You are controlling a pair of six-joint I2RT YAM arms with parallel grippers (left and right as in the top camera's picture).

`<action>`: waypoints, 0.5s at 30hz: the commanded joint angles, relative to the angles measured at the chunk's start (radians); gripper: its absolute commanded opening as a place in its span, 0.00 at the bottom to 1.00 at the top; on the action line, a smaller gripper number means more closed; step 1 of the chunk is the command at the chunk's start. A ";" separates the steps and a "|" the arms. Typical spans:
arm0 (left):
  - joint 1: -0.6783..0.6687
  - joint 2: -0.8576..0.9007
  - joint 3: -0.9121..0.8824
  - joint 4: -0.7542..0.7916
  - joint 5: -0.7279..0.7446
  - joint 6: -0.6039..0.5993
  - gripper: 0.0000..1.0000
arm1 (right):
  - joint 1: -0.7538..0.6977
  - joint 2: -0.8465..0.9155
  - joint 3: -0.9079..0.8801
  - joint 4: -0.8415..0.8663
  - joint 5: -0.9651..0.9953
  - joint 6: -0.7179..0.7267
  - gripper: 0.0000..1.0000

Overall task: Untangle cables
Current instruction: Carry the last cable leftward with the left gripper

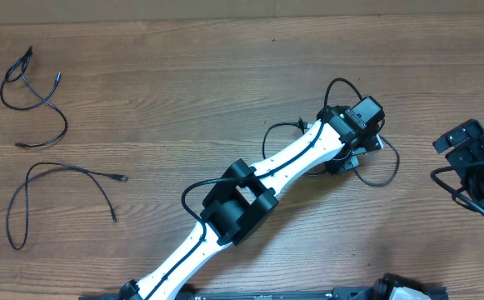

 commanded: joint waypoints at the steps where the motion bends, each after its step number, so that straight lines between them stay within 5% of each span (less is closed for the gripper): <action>1: 0.013 0.034 -0.002 0.000 -0.014 0.007 0.04 | -0.004 -0.006 0.017 0.001 0.010 -0.008 1.00; 15: 0.275 0.034 -0.002 -0.004 -0.093 -0.180 0.04 | -0.004 0.020 0.017 -0.010 0.010 -0.008 1.00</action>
